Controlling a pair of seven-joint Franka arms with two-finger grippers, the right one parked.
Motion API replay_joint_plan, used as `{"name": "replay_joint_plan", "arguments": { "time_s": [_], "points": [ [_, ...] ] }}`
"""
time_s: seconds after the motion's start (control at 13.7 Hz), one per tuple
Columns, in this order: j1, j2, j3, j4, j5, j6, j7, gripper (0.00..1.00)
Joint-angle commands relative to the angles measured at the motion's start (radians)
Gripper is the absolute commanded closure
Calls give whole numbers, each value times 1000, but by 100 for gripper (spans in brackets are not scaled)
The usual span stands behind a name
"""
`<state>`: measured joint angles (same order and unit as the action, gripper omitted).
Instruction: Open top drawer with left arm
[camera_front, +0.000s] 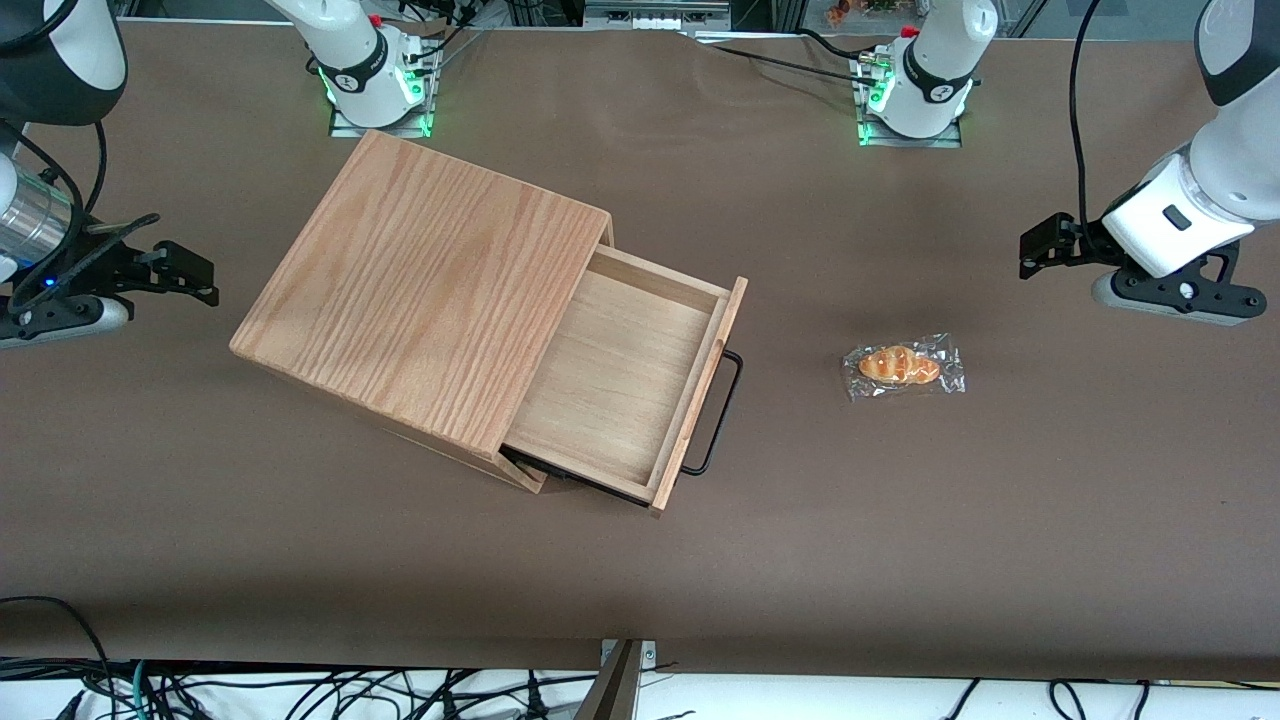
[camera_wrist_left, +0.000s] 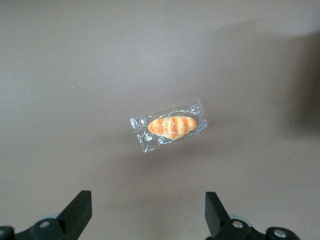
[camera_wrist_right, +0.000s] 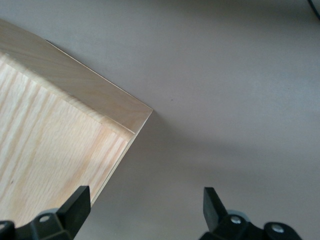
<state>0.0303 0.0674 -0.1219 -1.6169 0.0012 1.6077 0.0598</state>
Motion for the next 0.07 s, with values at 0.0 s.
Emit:
{"name": "replay_joint_plan", "arguments": {
  "time_s": [0.0],
  "points": [
    [10,14,-10,34,22,-29,20,0]
  ]
}}
